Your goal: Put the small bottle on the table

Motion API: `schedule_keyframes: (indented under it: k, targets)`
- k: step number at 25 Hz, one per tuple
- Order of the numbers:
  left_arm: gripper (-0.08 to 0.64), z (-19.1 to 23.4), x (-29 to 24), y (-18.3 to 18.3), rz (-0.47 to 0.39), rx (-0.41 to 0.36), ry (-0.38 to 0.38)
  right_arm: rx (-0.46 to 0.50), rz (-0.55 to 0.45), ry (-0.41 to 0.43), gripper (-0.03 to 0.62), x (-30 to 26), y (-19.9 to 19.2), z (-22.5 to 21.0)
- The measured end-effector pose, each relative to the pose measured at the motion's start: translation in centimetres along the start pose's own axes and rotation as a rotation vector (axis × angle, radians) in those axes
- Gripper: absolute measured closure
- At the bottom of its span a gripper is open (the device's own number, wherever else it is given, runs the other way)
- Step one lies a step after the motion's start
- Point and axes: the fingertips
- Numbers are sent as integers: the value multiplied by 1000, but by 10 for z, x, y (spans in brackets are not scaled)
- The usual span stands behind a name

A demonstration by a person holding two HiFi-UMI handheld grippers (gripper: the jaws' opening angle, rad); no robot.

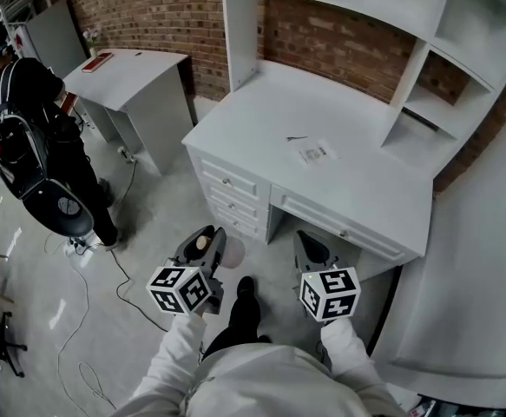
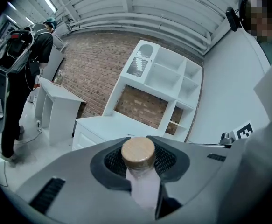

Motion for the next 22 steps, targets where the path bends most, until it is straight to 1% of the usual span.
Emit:
schedule_keyframes:
  k: [3, 8, 13, 22]
  targets:
    - [442, 20, -26, 7, 4, -4, -4, -7, -12, -9, 565, -28, 12, -6]
    - [442, 55, -71, 22, 12, 14, -9, -1, -10, -30, 565, -79, 34, -13]
    - [443, 93, -113, 39, 16, 17, -14, -21, -18, -50, 565, -131, 61, -21]
    - [443, 150, -173, 62, 15, 10, -10, -21, -29, -62, 565, -203, 89, -26]
Point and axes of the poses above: the fingertips, and each gripper's own axes: x backward along the fingers, z to its left, y out of its top, and after that the axes turned 10 degrees about -x, right-handed
